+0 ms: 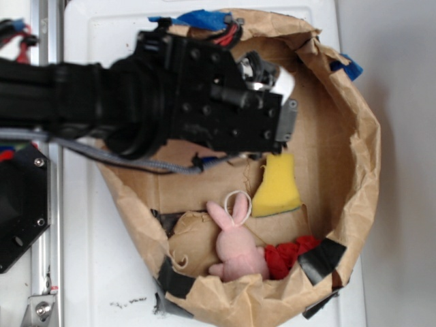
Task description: Grab the white paper.
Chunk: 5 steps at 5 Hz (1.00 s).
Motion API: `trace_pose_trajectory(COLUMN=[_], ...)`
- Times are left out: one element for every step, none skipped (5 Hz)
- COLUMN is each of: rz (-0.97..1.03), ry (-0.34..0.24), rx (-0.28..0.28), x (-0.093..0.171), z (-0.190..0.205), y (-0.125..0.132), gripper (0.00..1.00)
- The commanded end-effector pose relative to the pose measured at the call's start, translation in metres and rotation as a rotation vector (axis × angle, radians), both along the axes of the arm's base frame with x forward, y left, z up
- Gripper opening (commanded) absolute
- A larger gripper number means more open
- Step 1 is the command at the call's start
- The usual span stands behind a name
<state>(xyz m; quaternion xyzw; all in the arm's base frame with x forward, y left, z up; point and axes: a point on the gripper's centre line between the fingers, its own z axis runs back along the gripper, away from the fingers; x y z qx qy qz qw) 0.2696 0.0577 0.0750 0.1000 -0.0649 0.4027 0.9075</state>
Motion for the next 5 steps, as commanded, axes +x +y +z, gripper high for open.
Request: trace_pose_trajectory(rz=[-0.486,-0.739,-0.900,-0.901,-0.879], ry=[0.112,0.125,0.096,0.057,0.048], rx=[-0.181,-0.247,-0.218,-0.196,-0.165], x=[0.002,-0.010,-0.015,-0.021,-0.023], z=[0.080,0.096,0.106,0.110,0.108], y=[-0.014,-0.009,-0.007,-0.005,-0.006], gripper=[0.00,0.00,0.00,0.00,0.00])
